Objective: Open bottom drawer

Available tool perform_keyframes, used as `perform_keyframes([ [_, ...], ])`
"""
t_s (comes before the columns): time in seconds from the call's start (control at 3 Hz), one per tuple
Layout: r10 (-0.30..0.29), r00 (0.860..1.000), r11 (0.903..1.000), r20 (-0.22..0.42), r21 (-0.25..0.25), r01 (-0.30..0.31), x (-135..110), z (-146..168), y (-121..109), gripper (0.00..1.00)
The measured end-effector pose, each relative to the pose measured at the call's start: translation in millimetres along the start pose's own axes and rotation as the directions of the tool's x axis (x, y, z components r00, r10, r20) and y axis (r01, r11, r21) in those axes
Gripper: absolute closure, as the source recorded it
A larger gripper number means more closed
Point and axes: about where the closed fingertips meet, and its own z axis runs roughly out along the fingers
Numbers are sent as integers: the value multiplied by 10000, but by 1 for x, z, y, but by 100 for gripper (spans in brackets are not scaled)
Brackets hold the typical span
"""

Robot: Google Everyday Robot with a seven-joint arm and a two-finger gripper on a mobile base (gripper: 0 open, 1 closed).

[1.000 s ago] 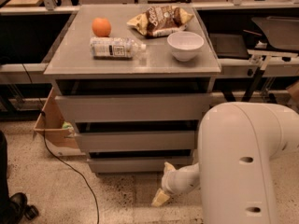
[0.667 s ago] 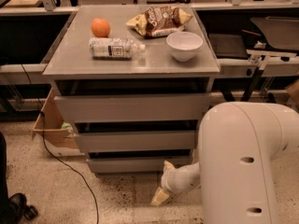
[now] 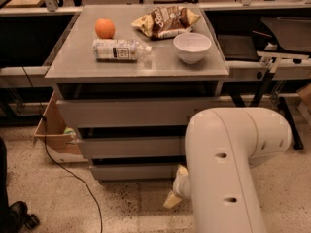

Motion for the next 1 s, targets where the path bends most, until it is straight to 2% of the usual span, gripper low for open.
perform_keyframes([
  [0.33, 117, 9999, 9980, -26, 623, -115, 31, 27, -28, 0],
  [0.67, 225, 9997, 9951, 10, 958, -224, 67, 66, -60, 0],
  [1.0, 242, 9996, 9936, 115, 1101, -253, 78, 89, -83, 0],
])
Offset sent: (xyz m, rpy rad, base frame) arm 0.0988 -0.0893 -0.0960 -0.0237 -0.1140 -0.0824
